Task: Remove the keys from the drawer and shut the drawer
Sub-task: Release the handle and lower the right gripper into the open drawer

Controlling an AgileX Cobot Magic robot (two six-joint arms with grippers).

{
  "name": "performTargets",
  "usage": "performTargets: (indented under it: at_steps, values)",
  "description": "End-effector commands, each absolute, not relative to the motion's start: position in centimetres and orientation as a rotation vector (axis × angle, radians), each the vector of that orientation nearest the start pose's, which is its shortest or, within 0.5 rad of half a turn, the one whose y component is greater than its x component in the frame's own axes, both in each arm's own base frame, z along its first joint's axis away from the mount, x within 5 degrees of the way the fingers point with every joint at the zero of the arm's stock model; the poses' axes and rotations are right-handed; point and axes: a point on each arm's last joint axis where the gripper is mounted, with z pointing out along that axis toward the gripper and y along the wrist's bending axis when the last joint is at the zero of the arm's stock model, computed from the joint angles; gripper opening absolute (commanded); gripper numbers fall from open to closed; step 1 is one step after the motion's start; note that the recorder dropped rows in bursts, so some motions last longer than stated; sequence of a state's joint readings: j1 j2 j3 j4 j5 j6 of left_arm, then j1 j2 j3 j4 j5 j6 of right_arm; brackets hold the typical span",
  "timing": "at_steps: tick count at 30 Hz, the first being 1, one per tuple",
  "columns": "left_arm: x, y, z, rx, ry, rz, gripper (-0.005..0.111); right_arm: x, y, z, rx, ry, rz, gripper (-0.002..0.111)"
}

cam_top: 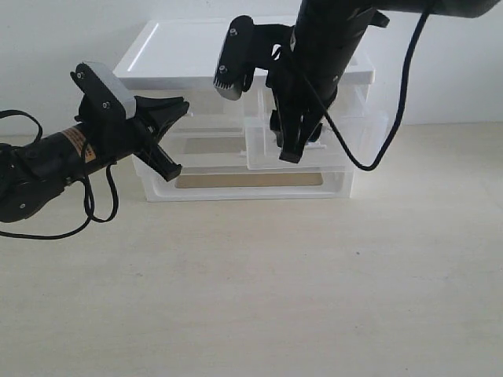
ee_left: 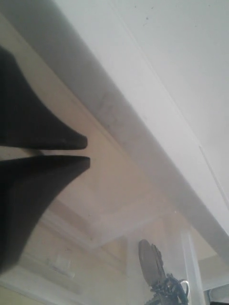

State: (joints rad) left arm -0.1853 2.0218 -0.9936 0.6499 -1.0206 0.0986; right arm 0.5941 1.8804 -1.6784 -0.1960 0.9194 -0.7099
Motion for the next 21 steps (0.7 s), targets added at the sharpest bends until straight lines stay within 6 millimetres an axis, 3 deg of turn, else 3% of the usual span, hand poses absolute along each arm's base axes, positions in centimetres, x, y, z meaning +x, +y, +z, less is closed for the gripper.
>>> performTargets:
  at_steps: [1, 4, 11, 21]
  values:
    - [39.5, -10.8, 15.5, 0.84, 1.479, -0.137, 0.004, 36.2, 22.3, 29.4, -1.68, 1.984, -0.312, 0.027]
    - [39.5, -10.8, 15.5, 0.84, 1.479, -0.137, 0.004, 36.2, 22.3, 29.4, -1.688, 1.981, -0.314, 0.001]
    - [39.4, -10.8, 15.5, 0.839, 1.475, -0.139, 0.004, 34.3, 22.4, 29.7, -1.848, 1.989, -0.158, 0.0]
    - [39.4, -10.8, 15.5, 0.839, 1.475, -0.139, 0.004, 32.4, 22.1, 32.2, -1.807, 2.0, -0.019, 0.0]
